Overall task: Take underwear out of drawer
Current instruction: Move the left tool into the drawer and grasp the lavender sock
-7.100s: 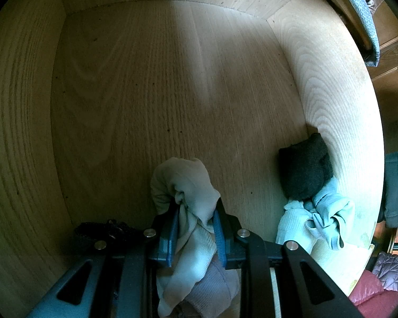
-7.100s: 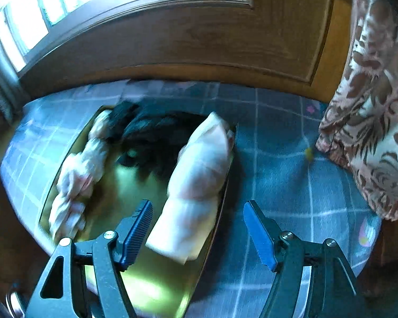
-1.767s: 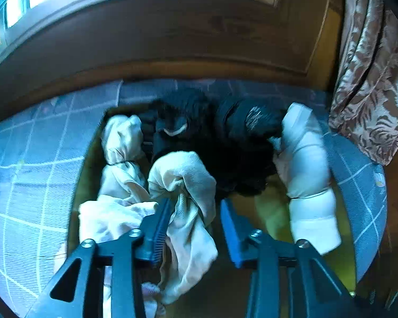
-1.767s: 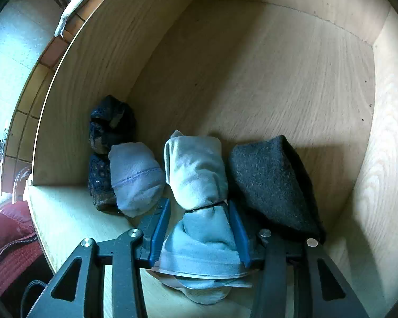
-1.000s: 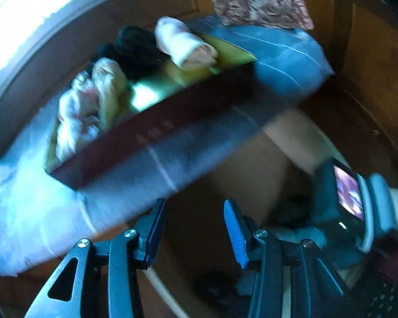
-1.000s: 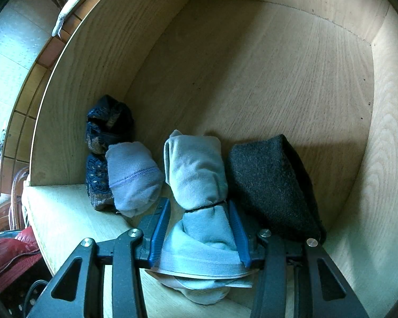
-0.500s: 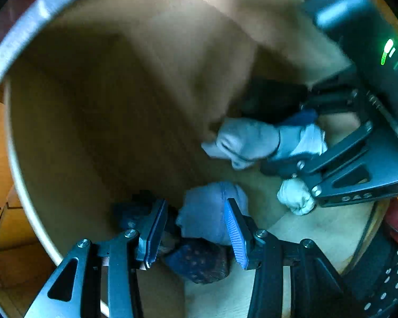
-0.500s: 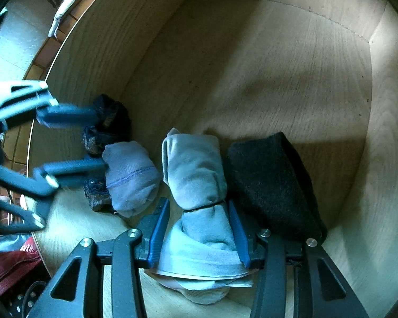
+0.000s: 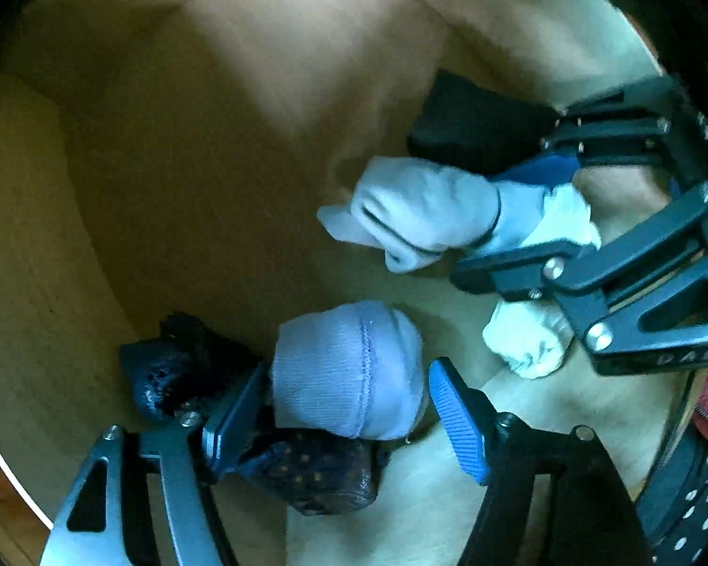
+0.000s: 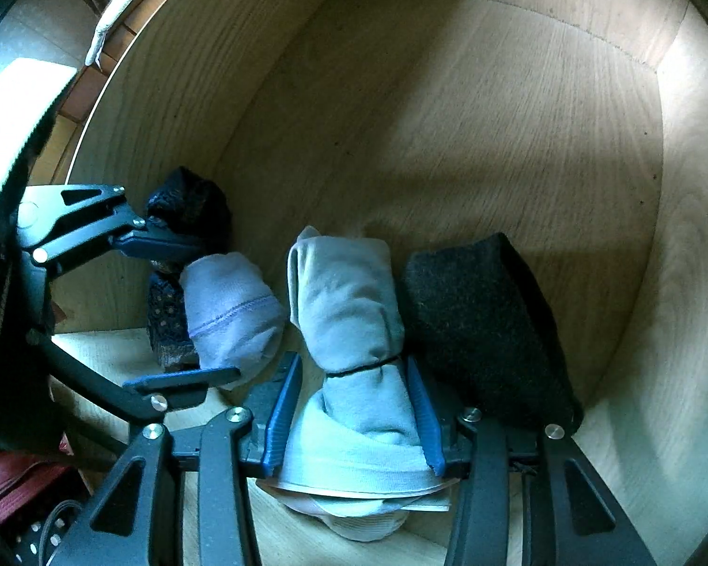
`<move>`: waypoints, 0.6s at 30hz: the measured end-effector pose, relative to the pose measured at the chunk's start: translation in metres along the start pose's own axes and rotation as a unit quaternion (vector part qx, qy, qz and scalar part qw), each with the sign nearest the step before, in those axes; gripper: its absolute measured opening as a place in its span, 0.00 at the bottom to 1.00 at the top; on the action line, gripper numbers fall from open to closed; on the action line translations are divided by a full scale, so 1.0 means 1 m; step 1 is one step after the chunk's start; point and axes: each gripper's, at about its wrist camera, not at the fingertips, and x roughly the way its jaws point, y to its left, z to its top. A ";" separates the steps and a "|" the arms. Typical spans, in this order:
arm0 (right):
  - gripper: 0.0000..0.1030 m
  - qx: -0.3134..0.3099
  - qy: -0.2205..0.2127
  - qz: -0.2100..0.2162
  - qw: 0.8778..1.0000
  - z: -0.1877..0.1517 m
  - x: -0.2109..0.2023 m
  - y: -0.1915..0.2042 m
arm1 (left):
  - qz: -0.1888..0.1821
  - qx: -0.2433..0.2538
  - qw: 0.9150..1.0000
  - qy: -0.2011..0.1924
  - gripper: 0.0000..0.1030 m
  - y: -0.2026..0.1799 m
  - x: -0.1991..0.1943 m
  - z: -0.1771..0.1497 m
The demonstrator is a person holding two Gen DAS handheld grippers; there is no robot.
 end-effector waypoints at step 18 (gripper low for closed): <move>0.34 -0.004 -0.032 -0.069 0.997 0.005 -0.008 0.003 | 0.005 -0.034 0.999 0.001 0.65 -0.008 0.033 0.034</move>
